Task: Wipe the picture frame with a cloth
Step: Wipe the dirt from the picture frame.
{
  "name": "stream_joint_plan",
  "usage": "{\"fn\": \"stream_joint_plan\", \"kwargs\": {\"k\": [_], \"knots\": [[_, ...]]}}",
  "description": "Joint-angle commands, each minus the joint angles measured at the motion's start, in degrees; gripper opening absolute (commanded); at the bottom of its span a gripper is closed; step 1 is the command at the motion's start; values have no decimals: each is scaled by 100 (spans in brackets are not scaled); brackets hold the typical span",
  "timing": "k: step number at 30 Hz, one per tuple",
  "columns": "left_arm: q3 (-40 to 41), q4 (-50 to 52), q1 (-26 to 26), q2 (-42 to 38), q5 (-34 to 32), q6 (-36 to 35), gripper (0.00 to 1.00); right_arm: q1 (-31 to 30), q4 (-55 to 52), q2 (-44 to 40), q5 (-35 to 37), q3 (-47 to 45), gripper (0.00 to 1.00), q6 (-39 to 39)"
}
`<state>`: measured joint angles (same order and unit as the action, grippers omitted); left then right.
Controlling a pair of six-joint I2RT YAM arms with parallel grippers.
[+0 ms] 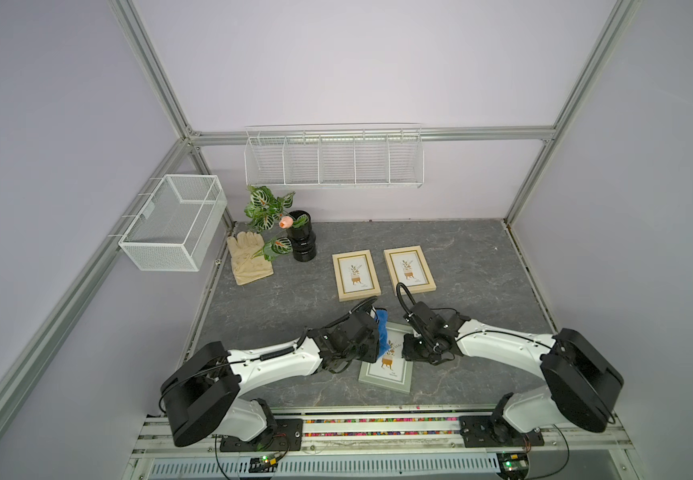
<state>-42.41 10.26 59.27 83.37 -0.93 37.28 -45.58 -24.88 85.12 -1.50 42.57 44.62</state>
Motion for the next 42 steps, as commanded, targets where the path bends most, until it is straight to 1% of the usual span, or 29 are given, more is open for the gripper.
{"fn": "stream_joint_plan", "kwargs": {"k": [1, 3, 5, 8, 10, 11, 14, 18, 20, 22, 25, 27, 29, 31, 33, 34, 36, 37, 38, 40, 42], "knots": [[-312, -403, 0, 437, 169, 299, 0, -12, -166, 154, 198, 136, 31, -240], [-347, -764, -137, 838, 405, 613, 0, -12, -119, 175, 250, 181, 26, -370], [-470, -1080, -290, 1303, 705, 844, 0, -13, -16, 204, 272, 190, 24, -471], [-869, -1187, -315, 1899, 896, 925, 0, -15, 150, 280, 194, 252, 20, -579], [-1075, -975, -334, 2131, 813, 1035, 0, -24, 202, 327, 171, 278, 19, -564], [-1083, -852, -376, 2156, 717, 1092, 0, -19, 197, 348, 188, 286, 18, -562], [-657, -698, -659, 1904, 541, 1286, 0, -14, 3, 339, 481, 279, 18, -474], [-394, 277, -774, 1350, -271, 925, 0, 0, -137, 320, 770, 226, 18, -450], [-377, 233, -768, 1281, -244, 790, 0, -7, -165, 367, 775, 258, 17, -501], [-488, -49, -763, 1419, -42, 778, 0, -38, -115, 433, 750, 287, 17, -529], [-1049, -313, -637, 1891, 220, 913, 0, -65, 81, 480, 730, 214, 16, -475], [-1502, -278, -512, 2176, 218, 952, 0, -73, 197, 487, 650, 169, 17, -461], [-1858, -62, -494, 2401, 205, 1001, 0, -74, 214, 469, 637, 142, 17, -437], [-1854, 36, -606, 2395, 178, 976, 0, -74, 165, 440, 734, 137, 17, -406], [-1548, -139, -876, 2203, 361, 924, 0, -74, 112, 418, 857, 103, 17, -393], [-1428, -55, -1010, 2082, 316, 850, 0, -80, 77, 409, 899, 98, 17, -372], [-1342, 395, -1133, 1862, -3, 627, 0, -74, 8, 423, 972, 99, 17, -343], [-1324, 574, -1152, 1780, -165, 536, 0, -74, -7, 434, 1003, 98, 17, -344], [-1313, 634, -1146, 1745, -188, 492, 0, -74, 4, 458, 1020, 86, 17, -344], [-1388, 494, -1117, 1826, 70, 517, 0, -74, 73, 508, 990, 85, 17, -341], [-1686, 427, -921, 2058, 163, 572, 0, -94, 169, 584, 921, 105, 17, -326]]}}
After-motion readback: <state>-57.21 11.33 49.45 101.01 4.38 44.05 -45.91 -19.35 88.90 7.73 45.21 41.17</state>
